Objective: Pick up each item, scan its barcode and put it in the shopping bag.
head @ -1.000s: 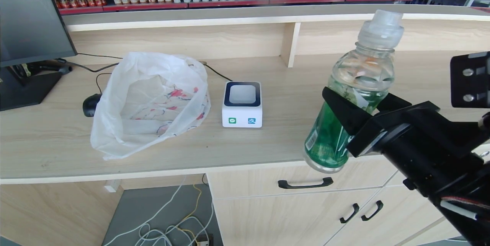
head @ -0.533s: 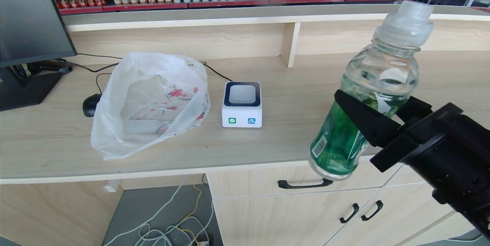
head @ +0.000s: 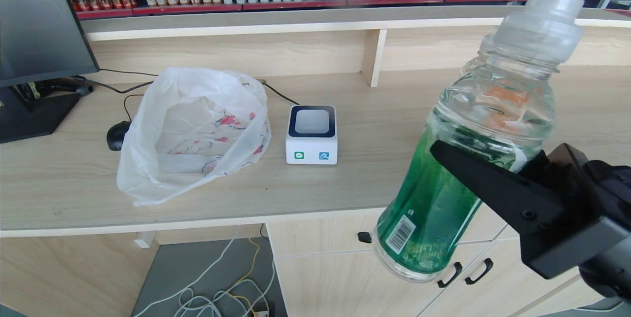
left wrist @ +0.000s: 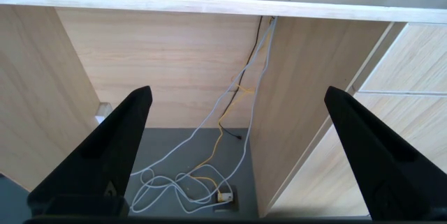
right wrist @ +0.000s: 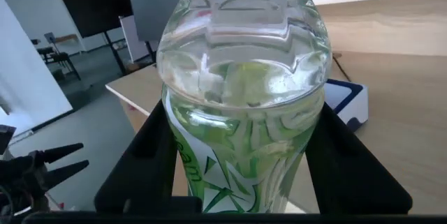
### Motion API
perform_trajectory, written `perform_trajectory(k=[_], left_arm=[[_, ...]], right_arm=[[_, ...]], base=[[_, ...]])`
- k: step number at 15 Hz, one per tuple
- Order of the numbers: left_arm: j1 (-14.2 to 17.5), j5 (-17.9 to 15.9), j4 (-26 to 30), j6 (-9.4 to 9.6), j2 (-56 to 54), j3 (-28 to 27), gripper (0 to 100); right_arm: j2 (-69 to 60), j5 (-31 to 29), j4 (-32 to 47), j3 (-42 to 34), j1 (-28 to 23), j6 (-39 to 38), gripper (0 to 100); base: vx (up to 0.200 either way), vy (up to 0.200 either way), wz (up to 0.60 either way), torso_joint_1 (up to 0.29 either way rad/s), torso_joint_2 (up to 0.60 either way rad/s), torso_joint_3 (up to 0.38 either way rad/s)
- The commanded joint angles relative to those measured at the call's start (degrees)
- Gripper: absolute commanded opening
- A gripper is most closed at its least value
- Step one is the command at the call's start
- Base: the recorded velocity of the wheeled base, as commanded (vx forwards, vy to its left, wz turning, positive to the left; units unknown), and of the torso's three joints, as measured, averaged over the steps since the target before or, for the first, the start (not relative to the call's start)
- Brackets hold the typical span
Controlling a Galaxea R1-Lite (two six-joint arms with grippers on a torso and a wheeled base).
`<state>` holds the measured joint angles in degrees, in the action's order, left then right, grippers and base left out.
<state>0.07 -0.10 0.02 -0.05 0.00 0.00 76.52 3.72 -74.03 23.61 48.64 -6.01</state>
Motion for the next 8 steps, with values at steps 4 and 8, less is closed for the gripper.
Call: perform_trajectory(k=[4, 8], left_arm=[[0.01, 0.01, -0.02, -0.04, 0.0, 0.0, 100], [0.01, 0.01, -0.02, -0.04, 0.0, 0.0, 100]], right_arm=[[-0.85, 4.98, -0.32, 0.03, -3.11, -9.55, 0], [-0.67, 5.07, -0.32, 1.61, -3.11, -13.94, 0]], base=[[0.0, 0.0, 0.0, 0.0, 0.0, 0.0], [0.0, 0.0, 0.0, 0.0, 0.0, 0.0]])
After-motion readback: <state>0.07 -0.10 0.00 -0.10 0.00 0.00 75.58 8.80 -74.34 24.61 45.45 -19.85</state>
